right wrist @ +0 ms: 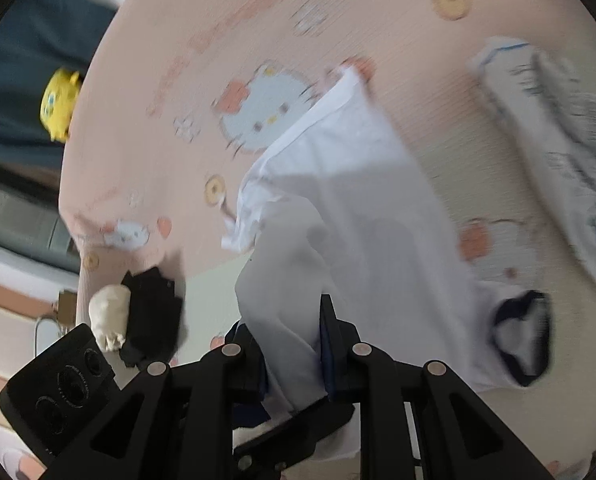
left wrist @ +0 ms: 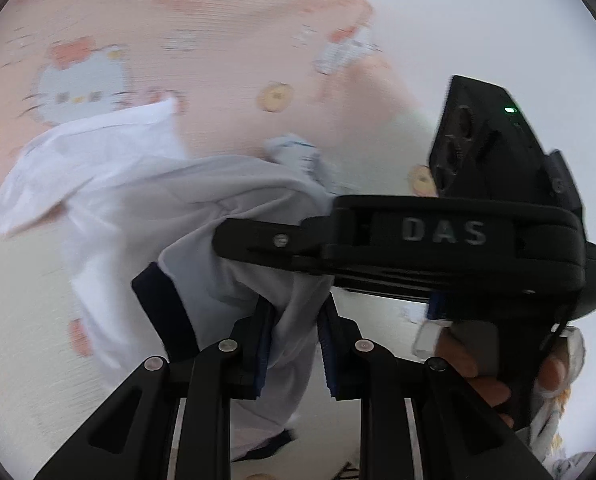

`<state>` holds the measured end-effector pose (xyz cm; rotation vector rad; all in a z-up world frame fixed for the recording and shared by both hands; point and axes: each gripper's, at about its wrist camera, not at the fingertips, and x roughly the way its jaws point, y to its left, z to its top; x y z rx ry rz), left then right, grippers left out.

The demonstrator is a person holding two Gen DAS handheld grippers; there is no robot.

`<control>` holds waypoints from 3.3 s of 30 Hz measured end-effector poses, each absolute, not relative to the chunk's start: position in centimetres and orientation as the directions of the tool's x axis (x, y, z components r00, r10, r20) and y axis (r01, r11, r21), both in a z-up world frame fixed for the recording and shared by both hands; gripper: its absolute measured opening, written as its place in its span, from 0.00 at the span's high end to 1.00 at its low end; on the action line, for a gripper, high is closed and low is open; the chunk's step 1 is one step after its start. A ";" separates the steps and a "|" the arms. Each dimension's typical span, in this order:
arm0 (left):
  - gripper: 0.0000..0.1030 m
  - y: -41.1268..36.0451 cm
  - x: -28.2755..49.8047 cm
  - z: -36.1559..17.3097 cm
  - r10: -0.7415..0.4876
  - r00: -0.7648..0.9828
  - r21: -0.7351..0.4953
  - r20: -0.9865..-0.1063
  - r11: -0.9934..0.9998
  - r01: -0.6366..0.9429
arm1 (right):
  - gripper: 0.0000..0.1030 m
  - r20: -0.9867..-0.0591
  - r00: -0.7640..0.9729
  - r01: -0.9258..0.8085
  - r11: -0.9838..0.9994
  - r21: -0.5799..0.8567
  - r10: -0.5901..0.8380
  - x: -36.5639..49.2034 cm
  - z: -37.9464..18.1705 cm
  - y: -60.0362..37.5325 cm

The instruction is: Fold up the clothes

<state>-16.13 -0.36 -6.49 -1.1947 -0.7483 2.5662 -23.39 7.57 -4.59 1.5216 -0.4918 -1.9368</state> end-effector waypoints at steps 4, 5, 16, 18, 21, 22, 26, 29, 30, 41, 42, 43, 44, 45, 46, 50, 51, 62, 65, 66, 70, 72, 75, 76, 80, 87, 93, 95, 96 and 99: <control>0.82 3.2 -18.1 -6.5 0.378 -0.627 -0.439 -0.681 -0.896 -0.065 | 0.82 -0.723 -0.169 0.181 -0.743 0.645 -0.669 -24.8 -4.9 11.2; 0.82 3.7 -18.5 -6.9 0.375 -0.616 -0.423 -0.692 -0.903 -0.074 | 0.82 -0.739 -0.181 0.171 -0.761 0.626 -0.649 -25.0 -5.1 11.6; 0.78 -0.1 -18.5 -9.7 0.280 -0.575 -0.441 -0.769 -0.883 0.160 | 0.82 -0.870 -0.148 0.126 -0.882 0.455 -0.470 -27.6 -9.0 13.3; 0.69 -2.1 -18.9 -9.9 0.233 -0.576 -0.415 -0.784 -0.886 0.206 | 0.82 -0.889 -0.151 0.139 -0.899 0.415 -0.433 -27.5 -9.1 13.3; 0.35 -4.5 -17.4 -10.2 0.218 -0.564 -0.435 -0.796 -0.855 0.284 | 0.82 -0.917 -0.165 0.166 -0.927 0.336 -0.362 -27.3 -9.3 13.1; 0.34 -5.3 -16.9 -10.5 0.234 -0.555 -0.459 -0.798 -0.834 0.308 | 0.82 -0.921 -0.168 0.174 -0.930 0.323 -0.351 -27.2 -9.5 13.0; 0.34 -7.8 -17.9 -11.9 0.318 -0.446 -0.501 -0.837 -0.773 0.390 | 0.70 -0.925 -0.209 0.217 -0.938 0.271 -0.316 -26.6 -9.4 12.6; 0.34 -9.9 -18.6 -10.6 0.285 -0.401 -0.452 -0.871 -0.785 0.423 | 0.46 -0.910 -0.272 0.260 -0.934 0.244 -0.314 -25.8 -8.4 12.4; 0.34 -10.5 -19.2 -9.7 0.262 -0.397 -0.428 -0.880 -0.799 0.422 | 0.43 -0.902 -0.293 0.273 -0.932 0.238 -0.316 -25.6 -8.1 12.3; 0.34 -17.3 -22.7 -10.7 0.260 -0.231 -0.347 -0.938 -0.750 0.564 | 0.31 -0.875 -0.299 0.180 -0.923 0.339 -0.380 -25.1 -9.1 14.0; 0.34 -18.3 -22.6 -11.5 0.271 -0.249 -0.368 -0.930 -0.718 0.591 | 0.31 -0.882 -0.293 0.171 -0.928 0.330 -0.368 -25.0 -9.4 14.0; 0.34 -19.0 -22.5 -12.2 0.282 -0.265 -0.387 -0.922 -0.689 0.613 | 0.31 -0.884 -0.303 0.172 -0.933 0.317 -0.356 -24.9 -9.3 14.1; 0.34 -19.6 -22.3 -12.9 0.298 -0.278 -0.408 -0.913 -0.651 0.640 | 0.31 -0.885 -0.313 0.173 -0.937 0.304 -0.346 -24.7 -9.2 14.1; 0.34 -19.9 -22.6 -14.0 0.319 -0.292 -0.431 -0.902 -0.609 0.666 | 0.31 -0.881 -0.327 0.179 -0.938 0.298 -0.342 -24.5 -9.1 14.0; 0.34 -20.3 -22.3 -14.6 0.340 -0.317 -0.462 -0.885 -0.565 0.684 | 0.31 -0.878 -0.338 0.182 -0.938 0.294 -0.340 -24.2 -9.0 14.0; 0.34 -21.5 -20.8 -16.4 0.383 -0.436 -0.573 -0.814 -0.405 0.713 | 0.31 -0.882 -0.345 0.198 -0.943 0.266 -0.321 -23.6 -9.0 14.3; 0.34 -21.6 -20.6 -16.8 0.380 -0.463 -0.591 -0.800 -0.375 0.714 | 0.31 -0.886 -0.346 0.207 -0.947 0.247 -0.307 -23.7 -9.1 14.0; 0.33 -20.8 -20.1 -21.0 0.396 -0.505 -0.609 -0.767 -0.203 0.767 | 0.31 -0.902 -0.282 0.246 -0.933 0.263 -0.328 -23.3 -10.3 11.7; 0.33 -21.1 -20.5 -21.0 0.374 -0.527 -0.619 -0.763 -0.192 0.761 | 0.31 -0.898 -0.286 0.261 -0.929 0.264 -0.335 -23.2 -10.3 11.3; 0.33 -21.3 -20.8 -20.8 0.353 -0.534 -0.620 -0.768 -0.201 0.759 | 0.31 -0.900 -0.283 0.263 -0.929 0.259 -0.331 -23.3 -10.3 11.3; 0.33 -21.9 -22.2 -20.4 0.298 -0.541 -0.611 -0.787 -0.247 0.752 | 0.31 -0.908 -0.262 0.274 -0.928 0.255 -0.327 -23.3 -10.5 10.9; 0.33 -22.1 -22.9 -20.5 0.287 -0.546 -0.612 -0.787 -0.256 0.748 | 0.31 -0.909 -0.263 0.278 -0.928 0.249 -0.323 -23.3 -10.5 10.7; 0.34 -22.4 -23.7 -20.6 0.276 -0.543 -0.606 -0.793 -0.279 0.745 | 0.31 -0.916 -0.264 0.285 -0.932 0.224 -0.301 -23.5 -10.7 10.5; 0.34 -22.3 -24.1 -20.5 0.268 -0.538 -0.599 -0.800 -0.300 0.742 | 0.31 -0.918 -0.265 0.288 -0.933 0.216 -0.294 -23.6 -10.8 10.4; 0.46 -21.7 -24.9 -19.7 0.207 -0.493 -0.532 -0.845 -0.424 0.733 | 0.31 -0.922 -0.271 0.290 -0.937 0.194 -0.275 -23.7 -11.3 9.9; 0.80 -21.3 -25.6 -20.1 0.215 -0.470 -0.512 -0.856 -0.486 0.708 | 0.36 -0.919 -0.305 0.326 -0.934 0.146 -0.250 -23.1 -11.2 9.5; 0.89 -21.9 -25.9 -19.0 0.237 -0.510 -0.560 -0.827 -0.433 0.707 | 0.69 -0.899 -0.383 0.386 -0.921 0.052 -0.211 -21.8 -9.4 9.1; 0.89 -22.0 -26.5 -17.4 0.225 -0.532 -0.570 -0.816 -0.458 0.682 | 0.72 -0.886 -0.414 0.408 -0.913 0.024 -0.208 -21.4 -8.5 9.1; 0.90 -22.1 -27.0 -16.5 0.219 -0.545 -0.576 -0.809 -0.478 0.663 | 0.73 -0.882 -0.424 0.418 -0.908 0.009 -0.204 -21.2 -8.0 9.1; 0.90 -22.2 -29.3 -13.6 0.209 -0.574 -0.582 -0.792 -0.543 0.605 | 0.75 -0.870 -0.462 0.428 -0.902 -0.049 -0.172 -20.7 -6.9 9.1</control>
